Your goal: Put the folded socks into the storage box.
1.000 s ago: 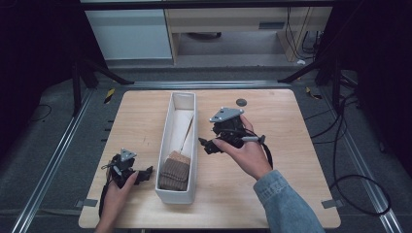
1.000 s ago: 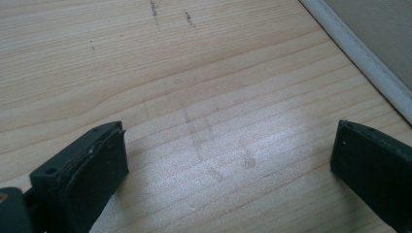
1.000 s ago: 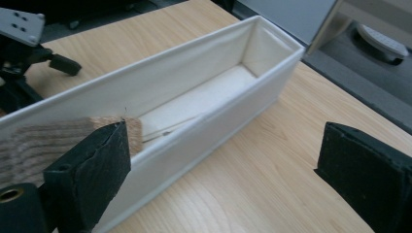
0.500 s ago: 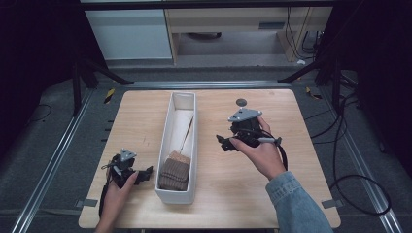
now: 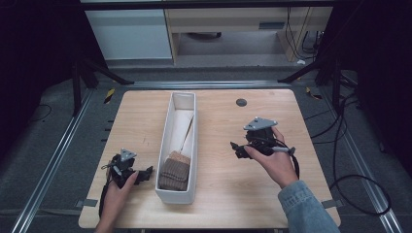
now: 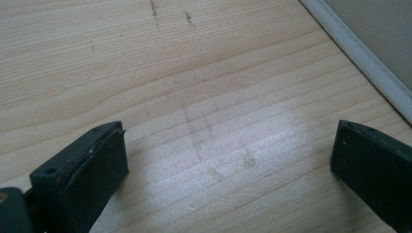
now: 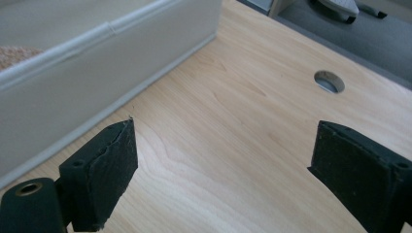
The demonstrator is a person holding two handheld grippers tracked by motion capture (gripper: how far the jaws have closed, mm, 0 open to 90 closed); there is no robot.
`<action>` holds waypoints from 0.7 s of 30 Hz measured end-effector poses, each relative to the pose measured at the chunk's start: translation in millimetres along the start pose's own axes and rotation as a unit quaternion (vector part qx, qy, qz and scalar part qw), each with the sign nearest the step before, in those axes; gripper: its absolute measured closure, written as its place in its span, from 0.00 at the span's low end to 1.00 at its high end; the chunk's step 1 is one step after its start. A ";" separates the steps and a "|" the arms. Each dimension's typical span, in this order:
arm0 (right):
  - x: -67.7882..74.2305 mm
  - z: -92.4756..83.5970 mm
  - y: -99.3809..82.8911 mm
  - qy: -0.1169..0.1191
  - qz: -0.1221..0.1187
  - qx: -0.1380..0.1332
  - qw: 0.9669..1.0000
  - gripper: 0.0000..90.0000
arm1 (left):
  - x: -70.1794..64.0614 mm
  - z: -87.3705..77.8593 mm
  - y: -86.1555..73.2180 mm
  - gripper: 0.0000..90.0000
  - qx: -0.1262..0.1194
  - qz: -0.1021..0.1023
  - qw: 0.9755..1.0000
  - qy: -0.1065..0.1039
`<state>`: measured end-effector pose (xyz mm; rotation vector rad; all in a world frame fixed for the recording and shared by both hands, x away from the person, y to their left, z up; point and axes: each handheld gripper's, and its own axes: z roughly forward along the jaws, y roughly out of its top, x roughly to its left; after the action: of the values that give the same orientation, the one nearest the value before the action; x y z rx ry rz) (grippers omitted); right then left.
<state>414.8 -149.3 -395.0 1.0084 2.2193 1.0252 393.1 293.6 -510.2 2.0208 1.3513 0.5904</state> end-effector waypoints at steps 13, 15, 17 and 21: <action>-3.2 8.4 -47.5 0.002 0.036 0.020 0.999 0.12 | 0.0 0.0 0.0 0.00 0.000 0.000 1.000 0.000; -0.8 11.4 -53.3 0.004 0.038 0.023 0.999 0.12 | 0.0 0.0 0.0 0.00 0.000 0.000 1.000 0.000; 2.2 14.5 -58.1 0.005 0.037 0.030 0.999 0.12 | 0.0 0.0 0.0 0.00 0.000 0.000 1.000 0.000; 7.0 21.1 -66.4 0.014 0.044 0.037 0.998 0.13 | 0.0 0.0 0.0 0.00 0.000 0.000 1.000 0.000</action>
<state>397.2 -164.3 -461.1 1.1407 2.2678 1.0060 393.1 293.6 -510.3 2.0207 1.3513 0.5906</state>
